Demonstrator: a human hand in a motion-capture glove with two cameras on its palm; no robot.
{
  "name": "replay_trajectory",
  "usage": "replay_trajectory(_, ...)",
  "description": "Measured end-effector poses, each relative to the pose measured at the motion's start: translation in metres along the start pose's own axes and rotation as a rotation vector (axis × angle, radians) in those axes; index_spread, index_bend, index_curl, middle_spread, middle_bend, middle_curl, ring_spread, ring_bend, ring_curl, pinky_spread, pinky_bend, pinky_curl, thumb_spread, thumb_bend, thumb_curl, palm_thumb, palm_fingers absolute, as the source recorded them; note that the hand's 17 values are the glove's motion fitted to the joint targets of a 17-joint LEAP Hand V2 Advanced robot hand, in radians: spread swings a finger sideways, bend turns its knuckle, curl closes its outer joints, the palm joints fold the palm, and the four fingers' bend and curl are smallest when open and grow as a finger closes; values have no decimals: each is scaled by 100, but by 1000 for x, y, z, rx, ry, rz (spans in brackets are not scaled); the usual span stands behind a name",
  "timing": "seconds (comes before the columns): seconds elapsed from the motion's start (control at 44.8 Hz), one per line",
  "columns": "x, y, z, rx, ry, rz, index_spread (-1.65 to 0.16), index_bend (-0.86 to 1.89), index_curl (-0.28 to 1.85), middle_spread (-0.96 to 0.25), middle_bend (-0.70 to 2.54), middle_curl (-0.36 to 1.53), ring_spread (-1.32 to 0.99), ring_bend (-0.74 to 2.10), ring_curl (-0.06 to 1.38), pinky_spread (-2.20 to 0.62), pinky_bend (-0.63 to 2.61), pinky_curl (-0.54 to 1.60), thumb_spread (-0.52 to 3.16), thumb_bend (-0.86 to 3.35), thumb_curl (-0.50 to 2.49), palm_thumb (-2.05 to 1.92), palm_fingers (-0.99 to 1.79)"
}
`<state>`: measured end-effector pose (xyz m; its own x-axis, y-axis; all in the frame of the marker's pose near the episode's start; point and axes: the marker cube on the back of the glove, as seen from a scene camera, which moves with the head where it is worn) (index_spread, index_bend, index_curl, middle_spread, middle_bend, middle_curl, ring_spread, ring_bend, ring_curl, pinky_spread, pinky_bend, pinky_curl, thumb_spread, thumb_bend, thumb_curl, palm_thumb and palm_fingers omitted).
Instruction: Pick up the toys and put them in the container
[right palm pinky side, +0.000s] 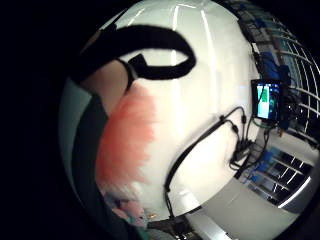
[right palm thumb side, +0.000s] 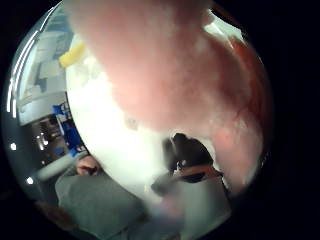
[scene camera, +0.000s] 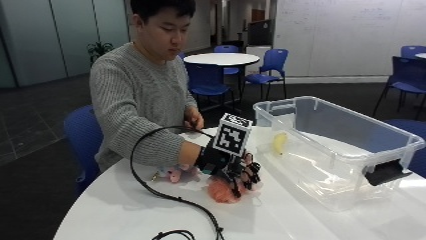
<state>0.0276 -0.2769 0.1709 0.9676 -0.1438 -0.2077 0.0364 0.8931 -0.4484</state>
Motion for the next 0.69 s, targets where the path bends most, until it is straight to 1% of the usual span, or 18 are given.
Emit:
replay_trajectory(0.112, 2, -5, 7, 100, 46, 23, -35, 2, 23, -30, 29, 41, -40, 92, 39, -14, 118, 44, 136, 2, 36, 34, 16)
replay_trajectory(0.134, 4, -6, 7, 120, 36, 27, -35, 4, 22, -30, 33, 43, -41, 97, 40, -16, 118, 43, 137, 3, 36, 35, 25)
replay_trajectory(0.179, 6, -8, 6, 152, 18, 25, -35, 8, 21, -30, 36, 44, -43, 102, 41, -20, 117, 42, 140, 4, 37, 37, 36)
replay_trajectory(0.223, 6, -9, 5, 179, 19, 9, -35, 10, 21, -30, 38, 45, -44, 104, 42, -23, 118, 41, 142, 6, 38, 40, 43)
replay_trajectory(0.246, 6, -9, 5, 192, 24, -1, -35, 13, 21, -30, 42, 46, -45, 104, 42, -25, 118, 41, 143, 7, 39, 42, 50)
replay_trajectory(0.313, 6, -12, 3, 232, 40, -22, -35, 23, 25, -31, 40, 46, -46, 103, 43, -31, 120, 41, 137, 11, 44, 54, 68)
replay_trajectory(0.38, 6, -14, 2, 250, 38, -28, -36, 32, 28, -33, 46, 49, -48, 103, 44, -35, 112, 38, 128, 13, 50, 62, 82)
replay_trajectory(0.447, 6, -15, 2, 254, 42, -34, -36, 39, 32, -34, 58, 54, -48, 101, 45, -37, 104, 37, 120, 15, 55, 68, 95)
replay_trajectory(0.603, 6, -13, -2, 254, 27, -32, -34, 47, 40, -34, 68, 61, -50, 98, 47, -40, 97, 36, 105, 15, 64, 73, 97)
replay_trajectory(0.693, 13, -11, -28, 297, 5, -9, -34, 48, 44, -34, 69, 64, -50, 97, 48, -41, 96, 37, 98, 14, 69, 73, 97)
